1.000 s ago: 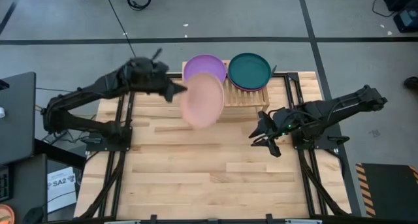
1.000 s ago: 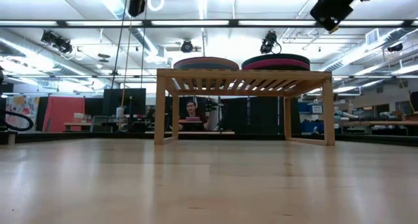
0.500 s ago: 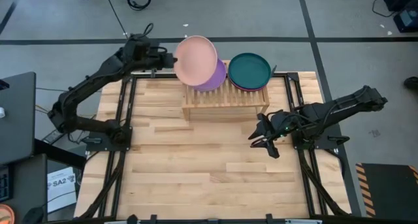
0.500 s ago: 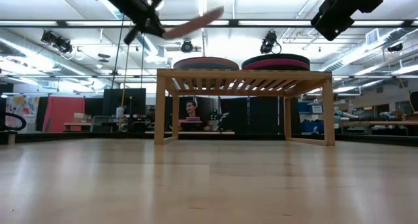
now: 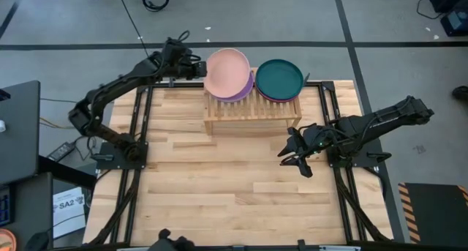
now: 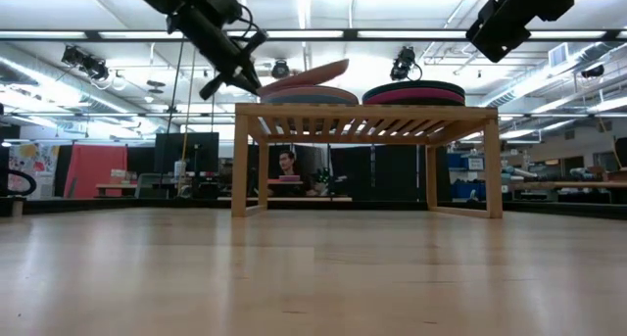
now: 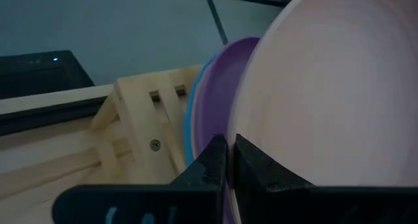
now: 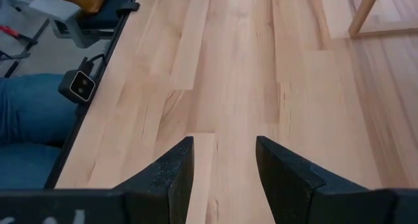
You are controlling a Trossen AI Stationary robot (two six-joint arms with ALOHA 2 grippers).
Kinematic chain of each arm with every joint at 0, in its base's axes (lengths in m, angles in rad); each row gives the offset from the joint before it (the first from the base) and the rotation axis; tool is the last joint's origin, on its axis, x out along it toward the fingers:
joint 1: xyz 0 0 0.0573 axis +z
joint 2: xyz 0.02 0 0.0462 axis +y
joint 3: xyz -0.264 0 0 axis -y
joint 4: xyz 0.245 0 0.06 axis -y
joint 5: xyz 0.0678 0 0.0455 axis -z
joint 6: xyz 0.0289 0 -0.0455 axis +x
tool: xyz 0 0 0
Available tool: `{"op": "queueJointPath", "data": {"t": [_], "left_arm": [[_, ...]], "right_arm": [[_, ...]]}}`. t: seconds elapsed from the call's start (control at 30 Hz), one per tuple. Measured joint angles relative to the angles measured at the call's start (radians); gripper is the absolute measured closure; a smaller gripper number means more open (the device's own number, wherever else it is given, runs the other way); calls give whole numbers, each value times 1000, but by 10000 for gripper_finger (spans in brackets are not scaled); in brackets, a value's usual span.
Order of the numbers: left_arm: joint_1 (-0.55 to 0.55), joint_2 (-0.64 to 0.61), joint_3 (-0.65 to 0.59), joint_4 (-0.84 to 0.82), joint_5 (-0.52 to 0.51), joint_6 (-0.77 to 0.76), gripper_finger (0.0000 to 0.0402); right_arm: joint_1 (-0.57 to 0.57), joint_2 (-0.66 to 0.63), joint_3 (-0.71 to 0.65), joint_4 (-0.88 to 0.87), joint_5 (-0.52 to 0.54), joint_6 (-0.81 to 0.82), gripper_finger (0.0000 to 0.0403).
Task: Place and stack plates onto a shelf
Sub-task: Stack the light orange plate on the violet plate on the shelf
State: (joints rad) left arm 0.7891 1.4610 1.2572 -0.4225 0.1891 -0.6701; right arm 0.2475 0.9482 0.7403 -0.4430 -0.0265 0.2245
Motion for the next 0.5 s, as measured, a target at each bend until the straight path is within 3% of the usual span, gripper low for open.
{"op": "queueJointPath", "data": {"t": [0.5], "left_arm": [[-2,12,0,5,-12,1,363]], "right_arm": [[0,0,0,0,0,0,233]]}}
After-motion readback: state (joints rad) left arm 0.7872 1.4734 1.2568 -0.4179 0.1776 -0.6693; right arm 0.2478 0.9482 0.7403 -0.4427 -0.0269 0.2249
